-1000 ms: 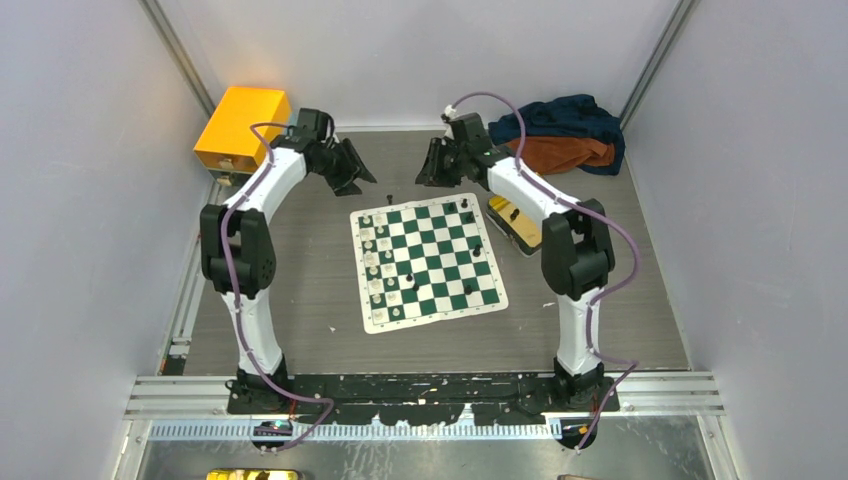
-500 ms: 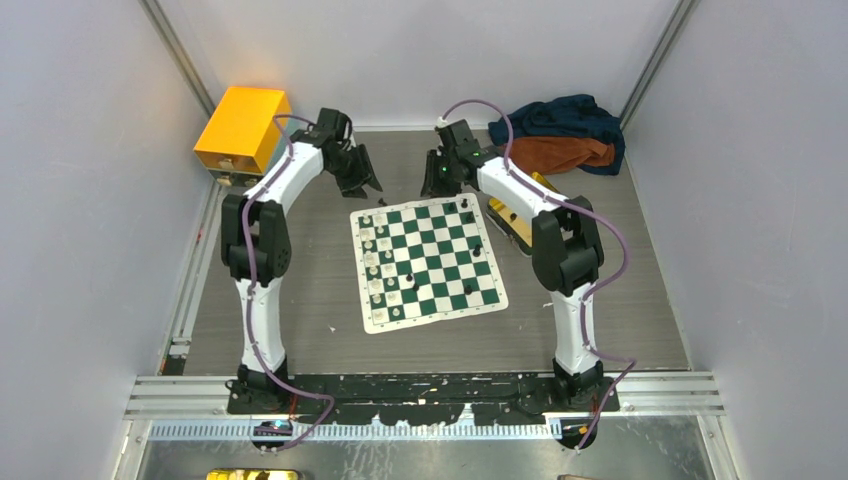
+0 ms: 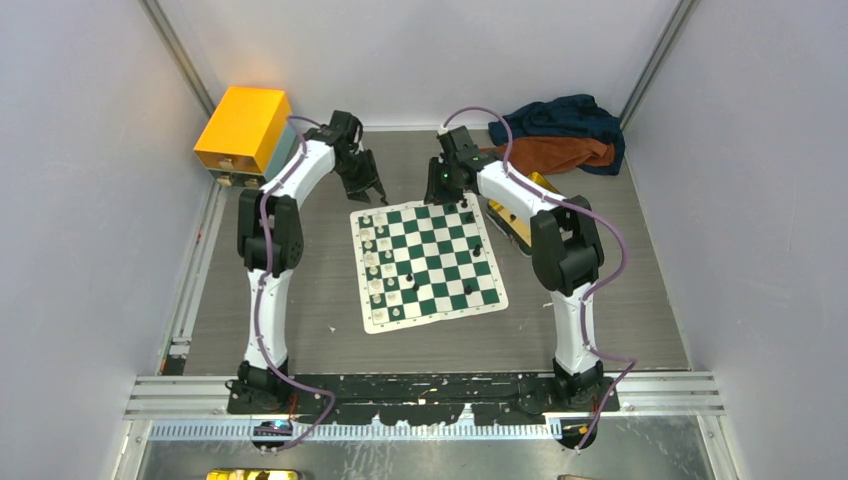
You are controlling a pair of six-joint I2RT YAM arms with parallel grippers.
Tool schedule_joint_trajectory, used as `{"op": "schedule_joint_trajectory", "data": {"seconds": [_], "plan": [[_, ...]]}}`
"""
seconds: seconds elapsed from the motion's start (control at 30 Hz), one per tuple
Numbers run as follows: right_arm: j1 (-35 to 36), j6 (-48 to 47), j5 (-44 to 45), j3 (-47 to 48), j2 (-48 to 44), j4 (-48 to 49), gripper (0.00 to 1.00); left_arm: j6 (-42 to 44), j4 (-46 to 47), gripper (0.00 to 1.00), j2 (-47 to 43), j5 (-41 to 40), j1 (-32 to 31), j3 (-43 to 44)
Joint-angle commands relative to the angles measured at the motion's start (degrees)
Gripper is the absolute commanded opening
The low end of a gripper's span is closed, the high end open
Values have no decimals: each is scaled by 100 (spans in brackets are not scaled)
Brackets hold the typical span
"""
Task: Set up the chess pieces on the board
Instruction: Pick up the chess piece at the center of the board.
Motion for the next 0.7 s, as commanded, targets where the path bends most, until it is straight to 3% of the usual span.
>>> {"op": "schedule_joint_trajectory", "data": {"seconds": [0.0, 0.67], "plan": [[15, -72, 55, 140, -271, 135, 33, 78, -249, 47, 177, -165, 9, 616], [8, -100, 30, 212, -164, 172, 33, -354, -539, 47, 1116, -145, -120, 1842]]}}
